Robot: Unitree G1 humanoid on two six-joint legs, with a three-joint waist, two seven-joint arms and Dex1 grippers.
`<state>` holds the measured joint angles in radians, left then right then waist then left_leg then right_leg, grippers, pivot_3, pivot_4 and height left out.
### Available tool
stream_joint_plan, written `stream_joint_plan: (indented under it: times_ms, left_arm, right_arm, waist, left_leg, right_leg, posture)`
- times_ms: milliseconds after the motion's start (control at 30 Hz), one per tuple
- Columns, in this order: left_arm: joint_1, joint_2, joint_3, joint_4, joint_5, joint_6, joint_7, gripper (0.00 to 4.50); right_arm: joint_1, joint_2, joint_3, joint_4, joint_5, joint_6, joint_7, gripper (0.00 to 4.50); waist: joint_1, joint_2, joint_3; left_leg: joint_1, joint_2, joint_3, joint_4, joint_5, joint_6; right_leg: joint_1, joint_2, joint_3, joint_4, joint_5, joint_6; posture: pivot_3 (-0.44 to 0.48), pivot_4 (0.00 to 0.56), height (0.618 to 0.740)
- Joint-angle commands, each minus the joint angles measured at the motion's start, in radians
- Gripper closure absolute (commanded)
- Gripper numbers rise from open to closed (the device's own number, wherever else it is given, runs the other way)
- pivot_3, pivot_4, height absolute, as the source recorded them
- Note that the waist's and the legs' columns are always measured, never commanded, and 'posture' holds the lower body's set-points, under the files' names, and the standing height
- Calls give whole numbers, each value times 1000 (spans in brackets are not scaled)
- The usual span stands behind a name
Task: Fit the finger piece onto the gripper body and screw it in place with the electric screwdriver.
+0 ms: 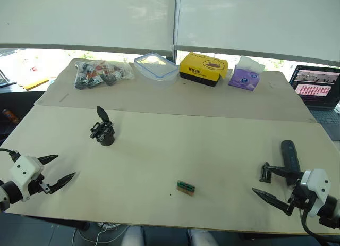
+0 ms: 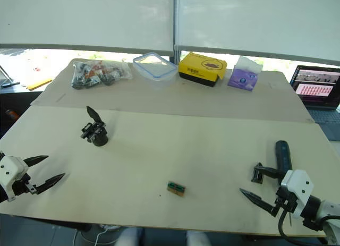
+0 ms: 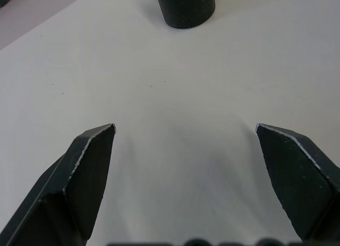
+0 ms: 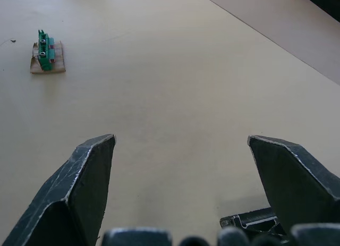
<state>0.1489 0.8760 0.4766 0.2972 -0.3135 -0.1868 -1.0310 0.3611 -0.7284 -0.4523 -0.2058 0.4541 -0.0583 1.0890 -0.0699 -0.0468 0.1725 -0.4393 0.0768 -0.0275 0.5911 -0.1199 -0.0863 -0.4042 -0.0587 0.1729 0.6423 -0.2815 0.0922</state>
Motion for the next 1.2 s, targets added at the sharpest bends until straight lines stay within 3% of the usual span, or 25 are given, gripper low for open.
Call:
stream_joint_plan:
  times_ms: [33, 133, 400, 533, 700, 800, 1000, 1200]
  left_arm:
    - [43, -35, 74, -109, -84, 51, 39, 0]
    - [130, -134, 160, -264, -212, 161, 103, 0]
    - [264, -351, 207, -384, -260, 263, 298, 0]
    - [280, -428, 216, -384, -257, 234, 350, 0]
    - [225, -417, 179, -376, -244, 254, 364, 0]
    - [125, -383, 128, -371, -220, 271, 376, 0]
    - [-24, -324, -8, -343, -130, 350, 416, 0]
    - [-151, -332, -130, -278, -74, 425, 449, 0]
  right_arm:
    - [-41, 2, 21, -34, 37, 55, -29, 101]
    - [-110, 43, 93, -104, 97, 138, -73, 101]
    - [-157, 190, 173, -203, 138, 29, -54, 101]
    - [-165, 222, 203, -195, 101, -27, -60, 101]
    - [-173, 209, 231, -161, 76, -61, -34, 101]
    - [-202, 205, 245, -160, 80, -43, -46, 101]
    - [-225, 215, 286, -167, 62, -38, -74, 101]
    - [-227, 225, 295, -128, 55, -71, -71, 101]
  waist:
    - [-2, 0, 0]
    - [-17, -1, 0]
    - [-16, -1, -2]
    - [-13, -7, -5]
    - [-9, -10, -7]
    - [0, -10, -7]
    - [0, -10, -8]
    - [0, -10, -8]
  left_leg:
    - [0, 0, 0, 0, 0, 0]
    - [0, 1, 2, 0, 0, 0]
    - [0, 1, 0, 2, 0, 0]
    - [0, 1, 0, 2, 0, 0]
    - [0, 1, 0, 2, 0, 0]
    - [0, 1, 0, 2, 0, 0]
    - [0, 1, 0, 1, 0, 0]
    - [0, 1, 0, 0, 0, 1]
  right_leg:
    - [0, 0, 0, 0, 0, 0]
    - [4, -1, 0, 1, 0, 0]
    - [0, 0, -1, 2, 0, 0]
    - [0, 0, -2, 1, 0, 0]
    - [0, 0, -2, 1, 0, 0]
    - [0, 0, -2, 1, 0, 0]
    - [1, 0, -2, 1, 1, -1]
    - [2, 1, -2, 4, 1, 0]
  posture:
    - [0, 150, 740]
    - [0, 150, 740]
    - [0, 150, 740]
    - [0, 150, 740]
    - [0, 150, 740]
    - [0, 150, 740]
    - [0, 150, 740]
    - [0, 150, 740]
